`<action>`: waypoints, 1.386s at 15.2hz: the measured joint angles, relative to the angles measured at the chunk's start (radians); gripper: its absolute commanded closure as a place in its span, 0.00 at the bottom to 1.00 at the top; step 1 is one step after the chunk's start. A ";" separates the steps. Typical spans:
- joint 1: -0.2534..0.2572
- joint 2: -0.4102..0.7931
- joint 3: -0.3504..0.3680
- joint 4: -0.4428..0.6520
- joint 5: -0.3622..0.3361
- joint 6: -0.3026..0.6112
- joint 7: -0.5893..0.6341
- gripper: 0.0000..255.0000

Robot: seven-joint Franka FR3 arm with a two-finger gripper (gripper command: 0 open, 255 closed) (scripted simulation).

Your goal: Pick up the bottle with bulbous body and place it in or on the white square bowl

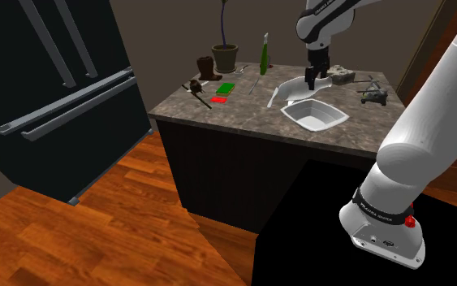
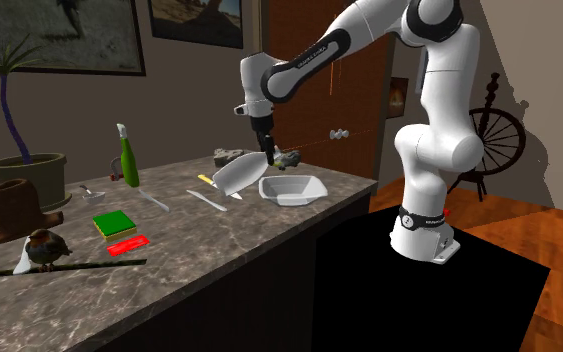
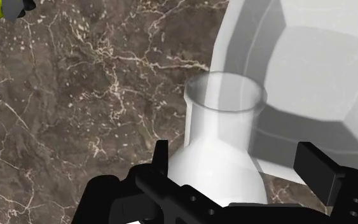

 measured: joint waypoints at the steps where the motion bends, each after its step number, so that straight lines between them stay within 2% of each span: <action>1: -0.001 0.003 -0.001 -0.002 0.001 0.005 -0.001 0.00; 6: -0.002 0.005 -0.003 -0.005 0.001 0.012 -0.003 0.00; 7: -0.002 0.005 -0.003 -0.005 0.001 0.012 -0.003 1.00; 17: -0.002 0.005 -0.003 -0.006 0.001 0.011 -0.003 1.00; 21: -0.001 -0.013 0.000 0.018 -0.004 -0.029 -0.006 1.00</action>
